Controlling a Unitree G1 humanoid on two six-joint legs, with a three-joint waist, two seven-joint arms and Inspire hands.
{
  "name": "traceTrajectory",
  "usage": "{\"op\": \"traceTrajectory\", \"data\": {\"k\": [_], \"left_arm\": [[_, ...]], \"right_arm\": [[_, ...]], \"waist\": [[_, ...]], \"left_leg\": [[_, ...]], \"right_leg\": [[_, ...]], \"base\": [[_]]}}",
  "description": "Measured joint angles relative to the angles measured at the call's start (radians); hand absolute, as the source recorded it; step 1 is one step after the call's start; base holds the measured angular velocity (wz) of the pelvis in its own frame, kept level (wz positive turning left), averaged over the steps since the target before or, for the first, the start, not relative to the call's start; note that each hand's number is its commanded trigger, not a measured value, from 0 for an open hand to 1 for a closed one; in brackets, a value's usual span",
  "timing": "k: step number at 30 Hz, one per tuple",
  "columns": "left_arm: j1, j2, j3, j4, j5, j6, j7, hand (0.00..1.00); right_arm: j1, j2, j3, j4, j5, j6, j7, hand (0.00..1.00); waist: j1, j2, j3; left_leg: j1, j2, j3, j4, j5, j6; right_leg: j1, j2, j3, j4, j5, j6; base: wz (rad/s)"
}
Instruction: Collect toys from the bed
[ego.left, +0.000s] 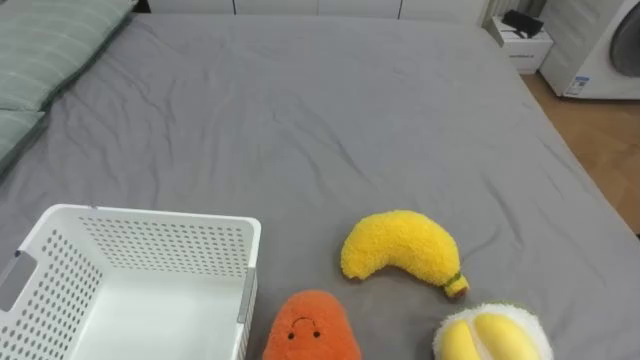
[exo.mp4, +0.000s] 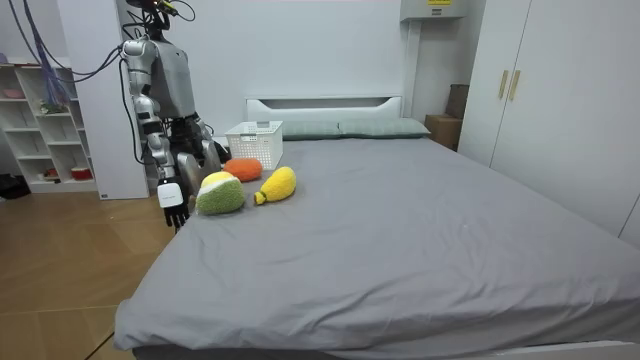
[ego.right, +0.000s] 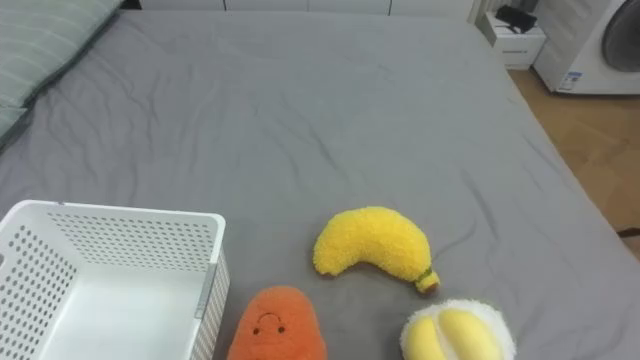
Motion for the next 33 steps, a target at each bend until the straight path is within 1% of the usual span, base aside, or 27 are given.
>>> {"op": "traceTrajectory", "data": {"k": [2, 3, 4, 9, 10, 13, 15, 18, 20, 21, 23, 27, 29, 30, 31, 32, 33], "left_arm": [[0.0, 0.0, 0.0, 0.001, 0.0, 0.0, 0.001, 0.0], [-0.001, 0.0, 0.0, 0.001, 0.0, 0.0, 0.004, 0.0], [-0.001, 0.0, 0.0, 0.001, 0.001, 0.0, 0.007, 0.0], [-0.001, 0.0, 0.004, 0.001, 0.008, 0.0, 0.015, 0.0], [-0.002, 0.0, 0.008, 0.001, 0.008, 0.0, 0.015, 0.0], [-0.006, 0.001, 0.013, 0.002, 0.007, 0.0, 0.015, 0.0], [-0.007, 0.0, 0.012, 0.006, 0.006, 0.0, 0.016, 0.0], [-0.006, 0.0, 0.014, 0.005, 0.007, 0.0, 0.016, 0.0], [-0.006, 0.0, 0.019, 0.003, 0.008, 0.0, 0.016, 0.0], [-0.006, 0.0, 0.023, 0.003, 0.008, 0.0, 0.016, 0.0], [-0.006, 0.0, 0.035, 0.0, 0.007, 0.0, 0.016, 0.0], [-0.006, -0.001, 0.064, -0.005, 0.007, -0.006, 0.015, 0.0], [-0.004, -0.001, 0.086, -0.013, 0.009, -0.009, 0.015, 0.0], [0.006, -0.001, 0.112, -0.032, 0.008, -0.012, 0.015, 0.0], [0.017, 0.0, 0.138, -0.05, 0.008, -0.015, 0.015, 0.0], [0.02, 0.003, 0.142, -0.052, 0.008, -0.016, 0.016, 0.0], [0.026, 0.008, 0.154, -0.052, 0.008, -0.023, 0.016, 0.0]], "right_arm": [[-0.002, 0.0, 0.0, 0.0, -0.003, 0.0, 0.0, 0.0], [-0.002, 0.0, 0.001, 0.0, 0.0, 0.0, 0.0, 0.0], [-0.002, 0.0, 0.002, 0.0, 0.0, 0.0, 0.001, 0.0], [-0.002, 0.0, 0.001, 0.0, -0.006, 0.0, 0.002, 0.0], [-0.001, 0.0, 0.0, 0.0, -0.005, 0.0, 0.002, 0.0], [-0.002, 0.0, 0.0, 0.0, 0.003, 0.0, 0.002, 0.0], [-0.001, 0.0, 0.0, 0.0, 0.028, 0.0, 0.001, 0.0], [0.0, 0.0, 0.0, 0.0, 0.077, 0.0, -0.007, 0.0], [0.0, 0.001, -0.005, 0.0, 0.098, 0.0, -0.012, 0.0], [0.001, 0.001, -0.021, 0.0, 0.104, 0.0, -0.013, 0.0], [0.001, 0.001, -0.062, 0.0, 0.122, -0.001, -0.021, 0.0], [-0.001, 0.0, -0.151, -0.003, 0.165, -0.002, -0.055, 0.0], [-0.004, -0.002, -0.207, -0.009, 0.174, -0.002, -0.072, 0.0], [-0.01, -0.003, -0.254, -0.009, 0.174, 0.0, -0.085, 0.0], [-0.015, -0.012, -0.287, -0.012, 0.174, 0.0, -0.098, 0.0], [-0.018, -0.02, -0.298, -0.018, 0.174, 0.001, -0.102, 0.0], [-0.02, -0.036, -0.325, -0.045, 0.174, 0.001, -0.116, 0.0]], "waist": [[-0.001, 0.001, 0.0002], [-0.001, -0.003, 0.002], [0.0, -0.002, 0.0044], [-0.002, 0.0, 0.0036], [-0.003, 0.003, 0.0012], [-0.003, 0.004, 0.0009], [-0.004, 0.0, 0.0009], [-0.003, -0.001, 0.0025], [-0.004, -0.008, 0.0059], [-0.006, -0.006, 0.0049], [-0.01, -0.008, 0.0045], [-0.015, -0.014, 0.0012], [-0.018, -0.016, 0.0007], [-0.026, -0.019, -0.0002], [-0.032, -0.021, -0.0005], [-0.033, -0.022, -0.0002], [-0.038, -0.023, 0.0005]], "left_leg": [[0.0, -0.001, 0.0, -0.001, 0.0, 0.0], [0.0, -0.001, 0.0, -0.001, 0.0, 0.0], [0.0, -0.001, -0.001, -0.001, 0.0, 0.0], [0.0, -0.001, -0.001, -0.001, 0.0, 0.0], [-0.001, -0.001, -0.001, -0.001, 0.0, 0.0], [0.0, -0.001, -0.001, -0.001, 0.0, 0.0], [0.001, -0.001, 0.0, -0.002, 0.0, 0.0], [0.001, -0.001, 0.001, -0.002, 0.0, 0.0], [0.002, -0.001, 0.001, -0.002, 0.0, 0.0], [0.002, -0.001, 0.0, -0.001, 0.0, 0.0], [0.001, -0.001, -0.001, -0.001, 0.0, 0.0], [0.001, -0.001, -0.001, -0.002, 0.0, 0.0], [0.002, -0.001, -0.001, -0.002, 0.0, 0.0], [0.003, -0.001, -0.001, -0.002, 0.0, 0.0], [0.006, 0.0, 0.005, -0.002, 0.0, 0.0], [0.007, 0.0, 0.006, -0.003, 0.0, 0.0], [0.008, -0.001, 0.01, -0.003, 0.0, 0.0]], "right_leg": [[0.001, 0.0, 0.001, 0.0, 0.0, 0.0], [0.001, 0.0, 0.001, 0.0, 0.0, 0.0], [0.001, 0.0, 0.001, -0.001, 0.0, 0.0], [-0.002, 0.0, 0.001, 0.0, 0.0, 0.0], [-0.002, -0.001, 0.001, 0.0, 0.0, 0.0], [-0.001, 0.0, 0.001, 0.0, 0.0, 0.0], [-0.001, 0.0, 0.002, 0.0, 0.0, 0.0], [0.001, 0.0, 0.003, 0.0, 0.0, 0.0], [0.002, 0.0, 0.003, 0.0, 0.0, 0.0], [0.003, -0.001, 0.001, 0.0, 0.0, 0.0], [0.004, -0.001, -0.002, 0.0, 0.0, 0.0], [0.003, -0.001, -0.001, 0.0, 0.0, 0.0], [0.002, -0.001, -0.001, 0.0, 0.0, 0.0], [0.002, 0.0, -0.001, 0.0, 0.0, 0.0], [0.0, 0.0, 0.002, 0.002, 0.0, 0.0], [-0.001, -0.001, 0.004, 0.006, 0.0, 0.0], [-0.002, -0.002, 0.005, 0.016, -0.001, 0.0]], "base": [[0.0], [0.0], [0.0], [0.0], [0.0], [0.0], [0.0], [0.0], [0.0], [0.0], [0.02], [0.0], [0.0], [0.0], [-0.05], [-0.08], [-0.07]]}}
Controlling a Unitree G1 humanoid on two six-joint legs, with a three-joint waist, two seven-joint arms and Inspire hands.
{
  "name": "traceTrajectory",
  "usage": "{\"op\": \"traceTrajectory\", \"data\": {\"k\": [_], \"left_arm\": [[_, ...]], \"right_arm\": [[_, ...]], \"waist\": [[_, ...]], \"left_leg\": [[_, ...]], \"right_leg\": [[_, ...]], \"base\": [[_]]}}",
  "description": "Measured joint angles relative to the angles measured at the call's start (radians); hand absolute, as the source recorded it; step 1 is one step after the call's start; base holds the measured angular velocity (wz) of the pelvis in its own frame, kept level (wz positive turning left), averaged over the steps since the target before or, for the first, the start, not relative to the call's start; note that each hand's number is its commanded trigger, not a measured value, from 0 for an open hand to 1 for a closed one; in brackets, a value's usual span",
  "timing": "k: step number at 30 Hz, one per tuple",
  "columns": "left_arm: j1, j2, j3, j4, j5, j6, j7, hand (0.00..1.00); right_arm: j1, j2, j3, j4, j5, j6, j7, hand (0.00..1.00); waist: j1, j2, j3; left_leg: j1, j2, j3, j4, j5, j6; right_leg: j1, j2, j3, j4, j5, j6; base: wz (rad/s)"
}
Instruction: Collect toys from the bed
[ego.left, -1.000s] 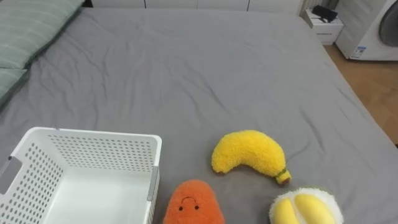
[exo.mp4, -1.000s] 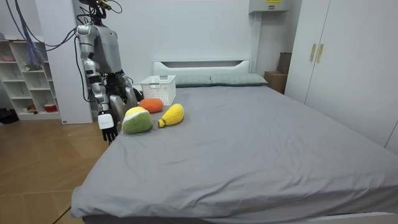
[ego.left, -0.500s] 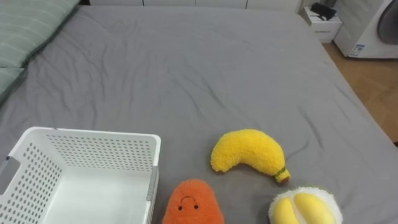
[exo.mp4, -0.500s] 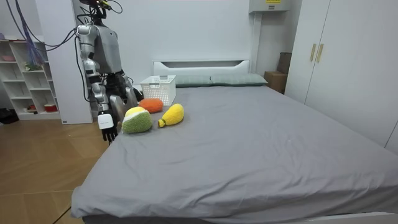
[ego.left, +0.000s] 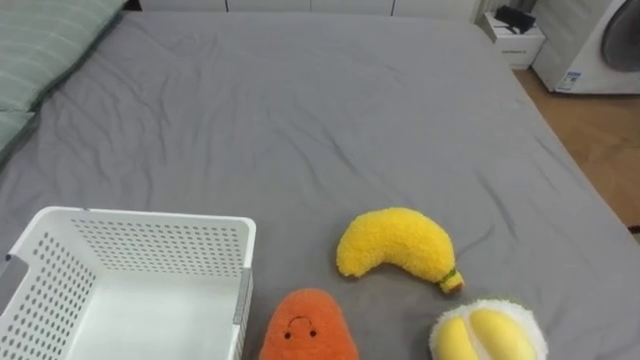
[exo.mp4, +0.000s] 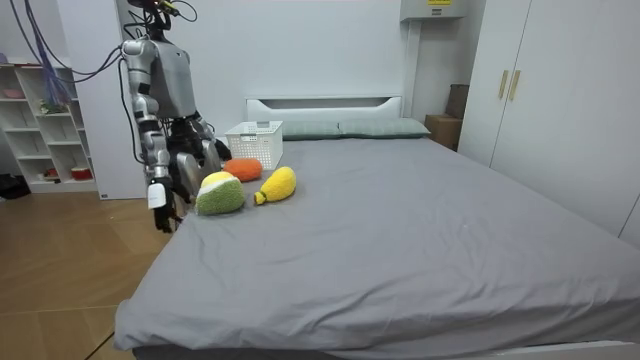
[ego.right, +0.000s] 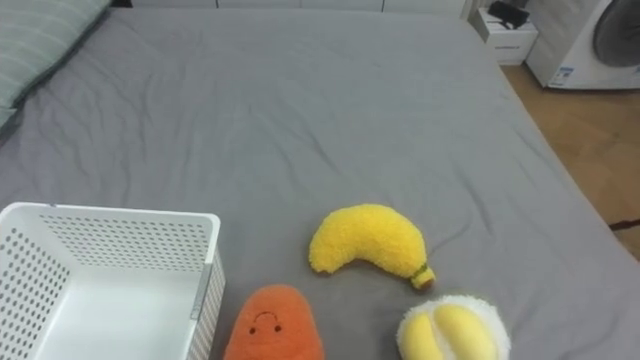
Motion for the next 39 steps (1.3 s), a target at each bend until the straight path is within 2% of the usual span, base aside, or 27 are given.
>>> {"op": "traceTrajectory", "data": {"k": [3, 7, 9, 14, 17, 19, 22, 26, 32, 39], "left_arm": [[0.007, 0.005, 0.024, 0.0, 0.0, -0.011, 0.011, 0.0], [0.008, 0.005, 0.025, 0.001, 0.0, -0.02, 0.028, 0.0], [0.008, 0.003, 0.024, 0.001, -0.001, -0.022, 0.028, 0.0], [0.009, 0.001, 0.02, -0.002, -0.01, -0.023, 0.028, 0.0], [0.009, -0.001, 0.008, 0.007, -0.011, -0.021, 0.046, 0.0], [0.007, -0.001, -0.01, 0.012, -0.012, -0.023, 0.051, 0.0], [0.009, -0.003, -0.04, 0.013, -0.026, -0.027, 0.047, 0.0], [0.008, -0.003, -0.046, 0.013, -0.03, -0.026, 0.039, 0.0], [0.008, -0.003, -0.052, 0.013, -0.029, -0.022, 0.036, 0.0], [0.007, -0.003, -0.065, 0.002, -0.027, -0.01, 0.038, 0.0]], "right_arm": [[-0.021, -0.039, -0.051, -0.062, 0.0, -0.01, -0.057, 0.0], [-0.041, -0.054, -0.082, -0.14, -0.004, -0.033, -0.134, 0.0], [-0.048, -0.055, -0.085, -0.167, -0.028, -0.033, -0.15, 0.0], [-0.047, -0.054, -0.082, -0.294, -0.078, -0.031, -0.187, 0.0], [-0.044, -0.053, -0.043, -0.428, -0.08, -0.031, -0.207, 0.0], [-0.046, -0.053, -0.019, -0.487, -0.089, -0.045, -0.21, 0.0], [-0.041, -0.05, 0.02, -0.525, -0.14, -0.048, -0.207, 0.0], [-0.029, -0.042, 0.053, -0.58, -0.154, -0.047, -0.198, 0.0], [-0.029, -0.041, 0.074, -0.654, -0.234, -0.047, -0.161, 0.0], [-0.029, -0.033, 0.098, -0.698, -0.324, -0.047, -0.119, 0.0]], "waist": [[-0.018, -0.012, -0.0008], [-0.016, -0.031, -0.0023], [-0.015, -0.033, -0.002], [-0.013, -0.031, -0.003], [-0.013, -0.029, -0.0049], [0.002, -0.028, -0.0085], [0.013, -0.031, -0.009], [0.012, -0.031, -0.0072], [0.011, -0.02, -0.0052], [0.009, -0.006, -0.0079]], "left_leg": [[-0.001, 0.001, 0.005, 0.001, 0.0, 0.0], [-0.001, 0.005, 0.007, 0.003, 0.0, -0.002], [-0.001, 0.005, 0.007, 0.003, 0.001, -0.003], [-0.012, 0.006, 0.016, -0.004, 0.002, -0.004], [-0.013, 0.003, 0.022, -0.009, 0.003, -0.005], [-0.008, 0.004, 0.024, -0.009, 0.003, -0.005], [-0.004, 0.008, 0.025, -0.004, 0.003, -0.005], [-0.004, 0.009, 0.026, 0.003, 0.003, -0.005], [-0.01, 0.01, 0.026, 0.003, 0.003, -0.005], [-0.021, 0.009, 0.018, -0.001, 0.003, -0.005]], "right_leg": [[0.0, 0.0, 0.002, 0.0, -0.005, 0.0], [-0.001, 0.0, -0.003, 0.0, -0.006, -0.002], [-0.005, 0.001, -0.003, 0.001, -0.006, -0.003], [-0.026, 0.004, 0.006, 0.004, -0.005, -0.005], [-0.033, 0.006, 0.012, 0.014, -0.004, -0.006], [-0.03, 0.006, 0.015, 0.015, -0.003, -0.007], [-0.027, 0.005, 0.016, 0.014, -0.003, -0.007], [-0.025, 0.003, 0.02, 0.016, -0.003, -0.007], [-0.031, 0.002, 0.022, 0.016, -0.003, -0.008], [-0.031, 0.0, 0.007, 0.014, -0.003, -0.008]], "base": [[-0.02], [0.0], [0.0], [-0.06], [-0.07], [0.0], [0.0], [-0.01], [-0.01], [0.05]]}}
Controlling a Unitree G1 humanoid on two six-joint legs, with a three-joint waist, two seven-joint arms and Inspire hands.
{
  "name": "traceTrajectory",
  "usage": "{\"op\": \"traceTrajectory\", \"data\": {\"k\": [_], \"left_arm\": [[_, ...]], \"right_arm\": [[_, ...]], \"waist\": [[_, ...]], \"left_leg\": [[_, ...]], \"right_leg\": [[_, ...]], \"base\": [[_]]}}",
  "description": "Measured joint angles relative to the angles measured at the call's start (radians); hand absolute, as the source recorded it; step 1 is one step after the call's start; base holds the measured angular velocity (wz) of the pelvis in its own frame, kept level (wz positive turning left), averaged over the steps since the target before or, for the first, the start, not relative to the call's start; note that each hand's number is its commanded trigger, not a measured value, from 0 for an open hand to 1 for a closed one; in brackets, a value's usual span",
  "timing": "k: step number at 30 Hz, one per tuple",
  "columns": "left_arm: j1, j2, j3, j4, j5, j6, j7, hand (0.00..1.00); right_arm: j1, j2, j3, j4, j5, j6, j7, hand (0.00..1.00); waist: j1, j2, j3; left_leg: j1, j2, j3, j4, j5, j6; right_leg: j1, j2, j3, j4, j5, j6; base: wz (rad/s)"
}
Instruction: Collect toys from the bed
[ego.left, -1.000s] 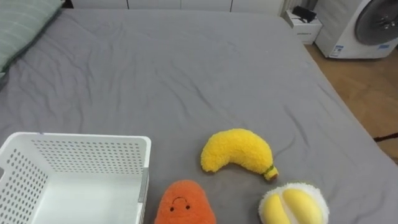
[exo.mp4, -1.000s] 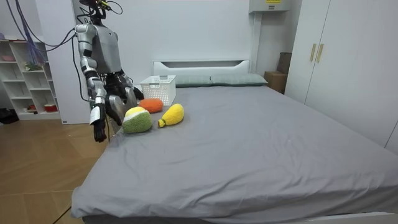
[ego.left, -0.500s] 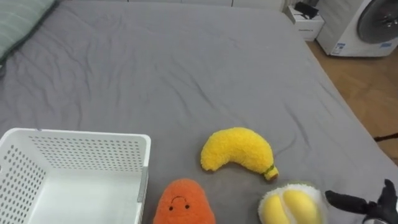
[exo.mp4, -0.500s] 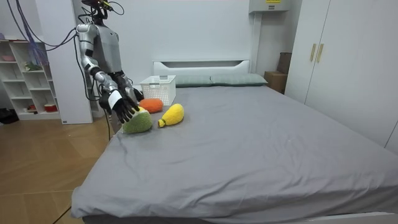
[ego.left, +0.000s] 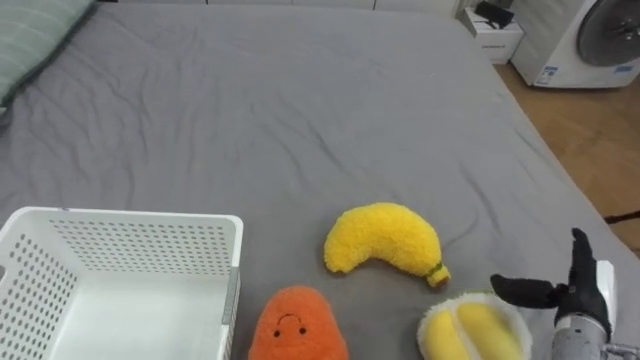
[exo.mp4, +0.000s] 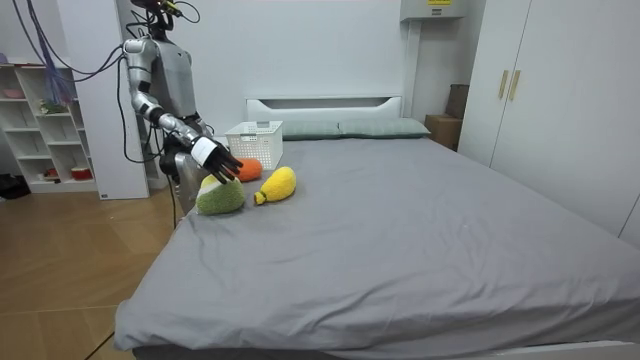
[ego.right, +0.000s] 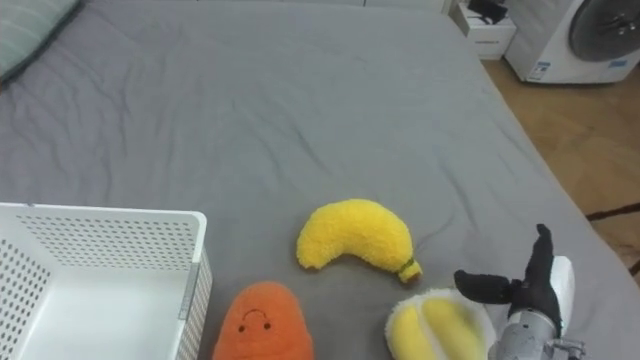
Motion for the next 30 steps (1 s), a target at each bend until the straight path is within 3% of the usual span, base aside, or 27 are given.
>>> {"op": "traceTrajectory", "data": {"k": [12, 18, 24, 30], "left_arm": [[0.021, 0.0, 0.006, -0.061, 0.0, 0.02, -0.001, 0.0], [0.022, 0.001, 0.006, -0.061, 0.002, 0.022, -0.002, 0.0], [0.022, 0.001, 0.006, -0.077, 0.028, 0.044, -0.019, 0.0], [0.017, 0.001, 0.011, -0.079, 0.027, 0.045, -0.041, 0.0]], "right_arm": [[0.03, 0.0, 0.003, 0.0, -0.003, 0.01, 0.088, 0.0], [0.029, 0.0, 0.016, -0.011, -0.001, 0.027, 0.153, 0.0], [0.029, 0.0, 0.035, -0.011, -0.004, 0.08, 0.247, 0.0], [0.024, -0.017, 0.033, 0.043, -0.018, 0.086, 0.327, 0.0]], "waist": [[0.001, -0.013, -0.0004], [0.006, -0.024, 0.0], [0.014, -0.027, -0.0011], [0.015, -0.037, 0.0024]], "left_leg": [[0.0, 0.0, 0.001, 0.002, 0.0, 0.0], [0.001, 0.0, -0.001, 0.003, 0.0, 0.0], [0.0, 0.0, -0.005, 0.003, 0.0, 0.0], [0.011, -0.002, -0.015, 0.003, 0.0, 0.0]], "right_leg": [[0.0, -0.002, 0.003, 0.002, 0.0, 0.0], [-0.001, -0.002, 0.001, 0.002, 0.0, 0.0], [0.003, -0.003, 0.0, 0.002, 0.0, 0.0], [0.013, -0.005, -0.013, -0.001, -0.002, 0.0]], "base": [[0.0], [0.0], [0.0], [0.04]]}}
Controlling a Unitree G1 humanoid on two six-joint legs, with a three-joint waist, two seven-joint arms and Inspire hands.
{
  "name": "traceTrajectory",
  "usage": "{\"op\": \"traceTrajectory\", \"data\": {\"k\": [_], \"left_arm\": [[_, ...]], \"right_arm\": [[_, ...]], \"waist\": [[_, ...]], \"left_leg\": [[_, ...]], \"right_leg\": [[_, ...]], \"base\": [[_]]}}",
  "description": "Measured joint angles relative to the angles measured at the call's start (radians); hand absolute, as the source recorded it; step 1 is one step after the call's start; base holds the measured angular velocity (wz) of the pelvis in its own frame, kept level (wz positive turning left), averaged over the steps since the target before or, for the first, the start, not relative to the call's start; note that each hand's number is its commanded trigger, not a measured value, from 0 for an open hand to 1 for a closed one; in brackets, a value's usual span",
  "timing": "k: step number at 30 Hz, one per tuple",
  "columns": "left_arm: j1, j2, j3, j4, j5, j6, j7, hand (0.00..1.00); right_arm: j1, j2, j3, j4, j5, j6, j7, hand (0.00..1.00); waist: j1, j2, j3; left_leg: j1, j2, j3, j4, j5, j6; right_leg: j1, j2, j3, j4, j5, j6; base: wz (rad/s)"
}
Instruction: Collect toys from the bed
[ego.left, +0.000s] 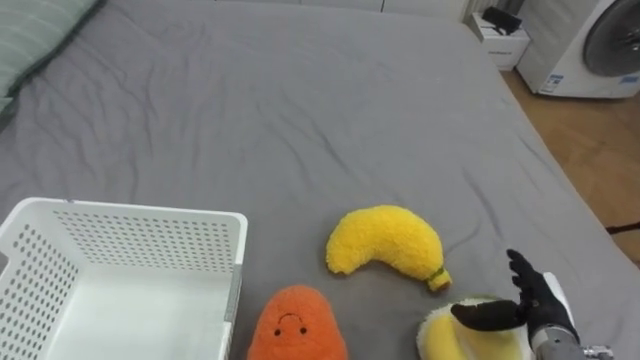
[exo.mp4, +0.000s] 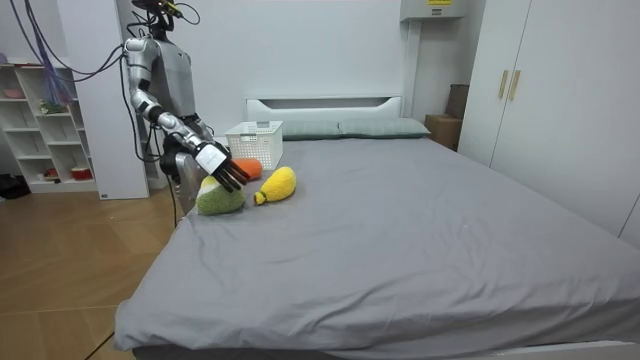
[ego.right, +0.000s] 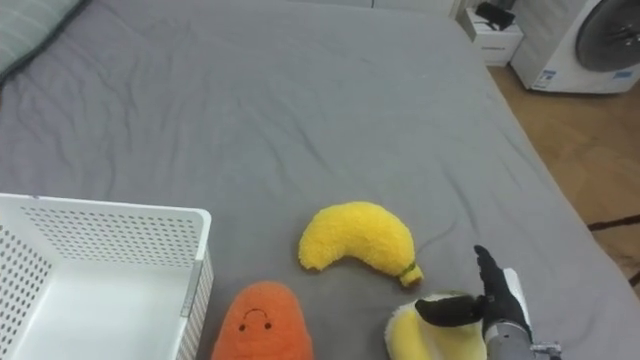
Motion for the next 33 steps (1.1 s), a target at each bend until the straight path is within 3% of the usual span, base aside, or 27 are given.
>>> {"op": "traceTrajectory", "data": {"k": [4, 15, 16, 17, 18, 19, 33], "left_arm": [[0.001, 0.0, 0.02, -0.02, 0.0, 0.009, -0.017, 0.0], [0.004, 0.0, 0.026, -0.03, 0.0, 0.013, -0.013, 0.0], [0.004, 0.0, 0.026, -0.029, 0.0, 0.013, -0.012, 0.0], [0.004, 0.0, 0.026, -0.029, 0.0, 0.013, -0.012, 0.0], [0.004, 0.0, 0.026, -0.028, 0.0, 0.013, -0.009, 0.0], [0.004, 0.0, 0.026, -0.024, 0.0, 0.011, -0.006, 0.0], [0.003, -0.001, 0.026, -0.016, 0.0, 0.003, -0.001, 0.0]], "right_arm": [[0.003, 0.0, 0.0, 0.035, -0.066, 0.028, 0.064, 0.0], [0.004, -0.005, 0.0, 0.075, -0.209, 0.038, 0.142, 0.0], [0.004, -0.005, 0.0, 0.085, -0.212, 0.039, 0.142, 0.12], [0.004, -0.005, 0.0, 0.091, -0.213, 0.039, 0.142, 0.61], [0.003, -0.005, 0.0, 0.103, -0.218, 0.039, 0.141, 0.85], [0.003, -0.005, 0.0, 0.111, -0.225, 0.039, 0.141, 0.99], [-0.001, -0.005, 0.0, 0.175, -0.299, 0.037, 0.119, 1.0]], "waist": [[0.0, -0.009, -0.0004], [0.01, -0.017, -0.0066], [0.01, -0.017, -0.0067], [0.01, -0.017, -0.0069], [0.01, -0.017, -0.0069], [0.01, -0.016, -0.0065], [0.013, -0.009, -0.0066]], "left_leg": [[-0.002, -0.001, 0.0, 0.001, 0.0, 0.0], [0.004, -0.002, -0.006, 0.002, 0.0, 0.0], [0.005, -0.002, -0.006, 0.002, 0.0, 0.0], [0.005, -0.002, -0.006, 0.002, 0.0, 0.0], [0.004, -0.002, -0.007, 0.003, 0.0, 0.0], [0.004, -0.002, -0.008, 0.003, 0.0, 0.0], [0.004, -0.003, -0.014, 0.0, 0.0, 0.0]], "right_leg": [[-0.002, -0.001, 0.001, 0.001, 0.0, 0.0], [0.006, 0.0, 0.001, 0.0, 0.0, 0.0], [0.007, 0.0, 0.001, 0.0, 0.0, 0.0], [0.007, 0.0, 0.001, 0.001, 0.0, 0.0], [0.007, 0.0, 0.001, 0.0, 0.0, 0.0], [0.01, 0.0, 0.001, -0.001, 0.0, 0.0], [0.019, 0.002, 0.0, -0.016, 0.001, 0.0]], "base": [[0.0], [0.0], [0.0], [0.0], [0.0], [0.0], [0.01]]}}
